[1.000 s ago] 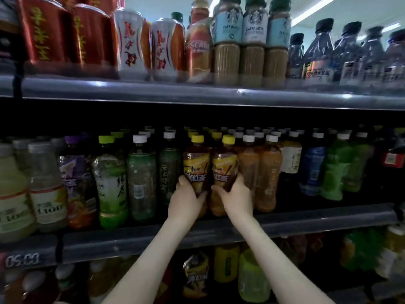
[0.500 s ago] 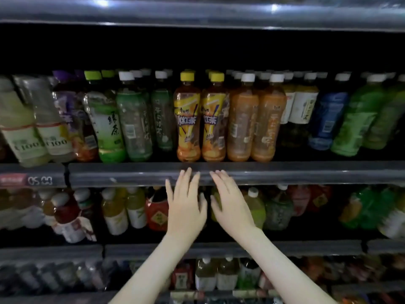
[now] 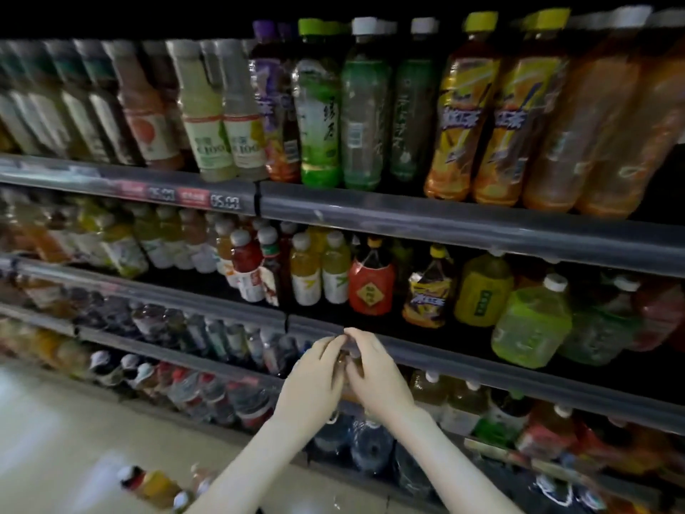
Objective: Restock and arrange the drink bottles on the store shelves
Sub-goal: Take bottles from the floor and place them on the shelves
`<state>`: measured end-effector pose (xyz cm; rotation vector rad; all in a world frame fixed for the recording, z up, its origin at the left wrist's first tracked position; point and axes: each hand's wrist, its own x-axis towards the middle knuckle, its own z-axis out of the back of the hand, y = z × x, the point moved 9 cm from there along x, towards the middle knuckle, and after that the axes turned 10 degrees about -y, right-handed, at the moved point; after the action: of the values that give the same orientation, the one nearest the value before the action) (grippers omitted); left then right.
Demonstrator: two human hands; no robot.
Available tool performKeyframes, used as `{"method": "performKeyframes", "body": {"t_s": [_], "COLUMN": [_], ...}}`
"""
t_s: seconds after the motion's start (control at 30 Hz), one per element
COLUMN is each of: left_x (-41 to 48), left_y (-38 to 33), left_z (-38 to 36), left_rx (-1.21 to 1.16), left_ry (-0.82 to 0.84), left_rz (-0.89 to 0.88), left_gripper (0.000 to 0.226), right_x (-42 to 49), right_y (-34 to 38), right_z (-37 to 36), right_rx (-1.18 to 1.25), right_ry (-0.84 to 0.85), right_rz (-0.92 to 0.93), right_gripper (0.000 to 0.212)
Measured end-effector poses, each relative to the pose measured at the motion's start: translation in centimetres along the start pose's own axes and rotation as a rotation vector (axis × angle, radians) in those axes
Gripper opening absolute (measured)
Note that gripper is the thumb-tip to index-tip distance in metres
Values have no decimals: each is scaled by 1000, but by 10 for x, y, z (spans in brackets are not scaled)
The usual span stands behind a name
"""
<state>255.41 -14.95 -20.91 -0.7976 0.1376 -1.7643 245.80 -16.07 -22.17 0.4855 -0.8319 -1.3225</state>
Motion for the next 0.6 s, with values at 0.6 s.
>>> {"method": "performKeyframes", "body": {"t_s": [0.6], "left_x": [30], "left_y": [117], "left_z": [27], "left_rx": [-120], "left_ry": [233], "left_rz": [-60], "left_gripper": [58], "right_x": [-1], "right_y": [11], "right_z": [-78], "right_rx": [-65], "right_ry": [-195], "right_rz": [-414], "right_gripper": [68]}}
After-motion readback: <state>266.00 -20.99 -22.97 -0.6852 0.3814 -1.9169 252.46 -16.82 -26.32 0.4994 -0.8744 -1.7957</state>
